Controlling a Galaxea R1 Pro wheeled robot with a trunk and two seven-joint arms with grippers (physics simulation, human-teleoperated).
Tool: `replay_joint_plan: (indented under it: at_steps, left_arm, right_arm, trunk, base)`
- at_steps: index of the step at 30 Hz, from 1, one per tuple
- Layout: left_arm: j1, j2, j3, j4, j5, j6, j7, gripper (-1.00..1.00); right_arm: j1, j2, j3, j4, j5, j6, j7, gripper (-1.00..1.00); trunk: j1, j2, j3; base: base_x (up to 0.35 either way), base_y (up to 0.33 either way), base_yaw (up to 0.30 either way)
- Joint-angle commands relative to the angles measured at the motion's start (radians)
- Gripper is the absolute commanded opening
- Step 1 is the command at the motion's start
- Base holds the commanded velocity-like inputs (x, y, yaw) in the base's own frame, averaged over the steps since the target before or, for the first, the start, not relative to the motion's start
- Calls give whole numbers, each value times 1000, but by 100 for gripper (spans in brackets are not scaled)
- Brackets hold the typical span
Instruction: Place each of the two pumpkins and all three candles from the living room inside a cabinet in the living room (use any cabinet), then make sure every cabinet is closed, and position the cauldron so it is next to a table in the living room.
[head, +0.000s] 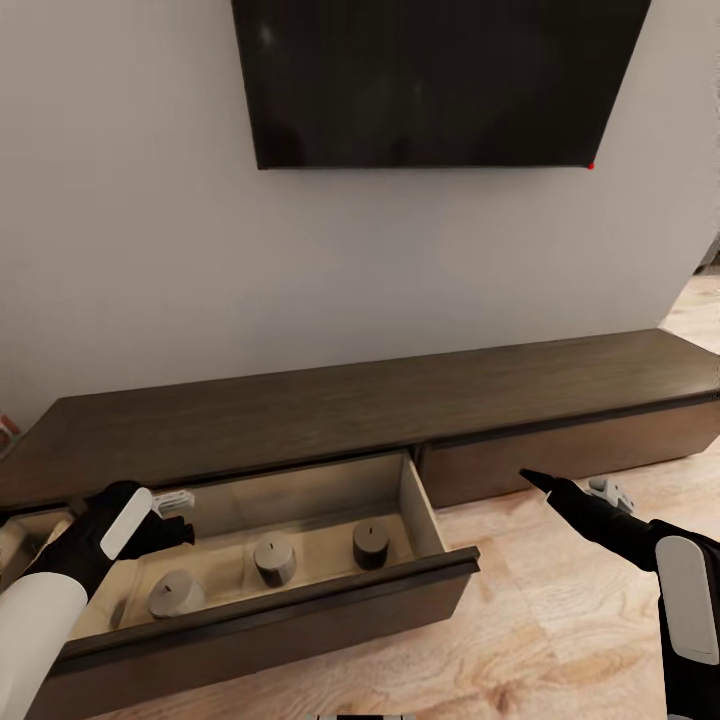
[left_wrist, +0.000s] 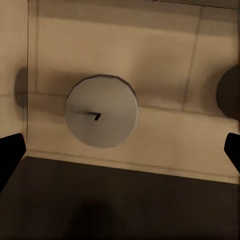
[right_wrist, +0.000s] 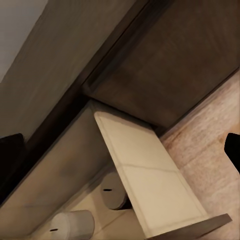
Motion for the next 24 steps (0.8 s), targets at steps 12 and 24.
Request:
replay_joint_plan:
  at_steps: [12, 24]
  left_arm:
    - [0, 1, -6, -2, 9, 2, 9, 100]
    - [0, 3, -7, -12, 8, 2, 9, 100]
  right_arm:
    - [-1, 1, 4, -1, 4, 5, 4, 100]
    - [-1, 1, 5, -1, 4, 5, 4, 100]
  trunk:
    - [-6, 2, 46]
    - [-28, 39, 88]
  base:
    - [-100, 7, 0]
    - [-56, 1, 0]
